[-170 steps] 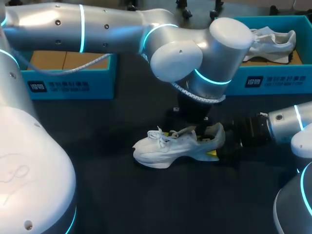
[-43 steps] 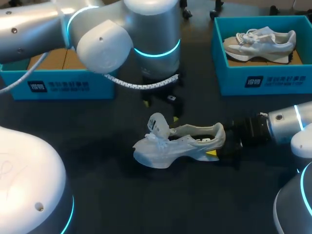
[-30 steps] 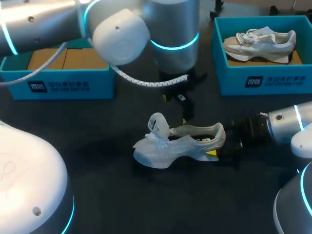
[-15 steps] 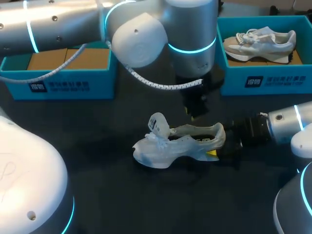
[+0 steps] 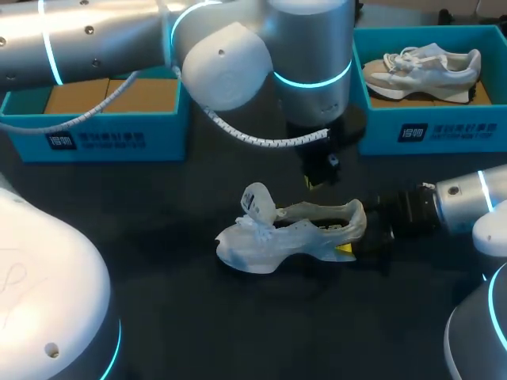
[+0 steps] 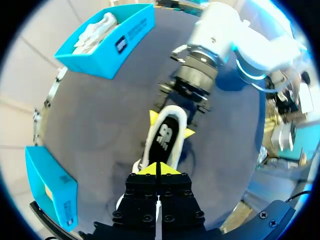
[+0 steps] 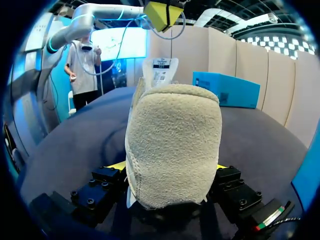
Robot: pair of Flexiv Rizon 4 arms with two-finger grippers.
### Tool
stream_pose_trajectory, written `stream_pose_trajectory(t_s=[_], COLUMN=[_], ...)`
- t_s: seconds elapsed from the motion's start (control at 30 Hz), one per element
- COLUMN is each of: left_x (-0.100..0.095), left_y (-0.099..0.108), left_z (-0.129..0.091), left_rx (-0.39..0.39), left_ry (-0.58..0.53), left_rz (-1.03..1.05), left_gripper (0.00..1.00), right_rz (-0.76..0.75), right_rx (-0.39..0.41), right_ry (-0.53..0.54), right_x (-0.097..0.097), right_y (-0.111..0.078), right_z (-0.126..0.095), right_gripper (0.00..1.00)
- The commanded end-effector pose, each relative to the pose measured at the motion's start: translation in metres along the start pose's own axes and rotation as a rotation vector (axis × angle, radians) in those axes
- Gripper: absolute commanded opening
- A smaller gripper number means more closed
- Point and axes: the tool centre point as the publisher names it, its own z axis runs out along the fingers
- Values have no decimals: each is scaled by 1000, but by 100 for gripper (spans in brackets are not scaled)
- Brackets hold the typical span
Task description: Take the shoe out of the shoebox, open the shoe tongue, remove and reinsert the insole, then place the shoe into the shoebox
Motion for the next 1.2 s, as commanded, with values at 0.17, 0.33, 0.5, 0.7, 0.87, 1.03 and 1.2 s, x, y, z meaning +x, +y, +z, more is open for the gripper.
stream_pose_trajectory(t_s=[0.17, 0.33, 0.5, 0.7, 0.87, 1.03, 1.2], left_x=[-6, -8, -5, 1, 3, 3, 3], left_y=[-6, -10, -14, -11, -13, -13, -13], left_z=[25, 42, 57, 71, 79, 79, 79], left_rx=[-4, -2, -12, -66, -53, -53, -53], left_ry=[59, 23, 69, 96, 105, 105, 105], left_rz=[121, 188, 270, 373, 316, 316, 316], left_gripper=[0, 0, 0, 0, 0, 0, 0], right_rz=[0, 0, 0, 0, 0, 0, 0], right_rx=[2, 2, 2, 2, 2, 2, 2], right_ry=[-1, -1, -1, -1, -1, -1, -1], right_x=[-1, -1, -1, -1, -1, -1, -1], right_y=[-4, -4, -4, -4, -4, -4, -4], right_z=[3, 3, 3, 3, 3, 3, 3], right_gripper=[0, 0, 0, 0, 0, 0, 0])
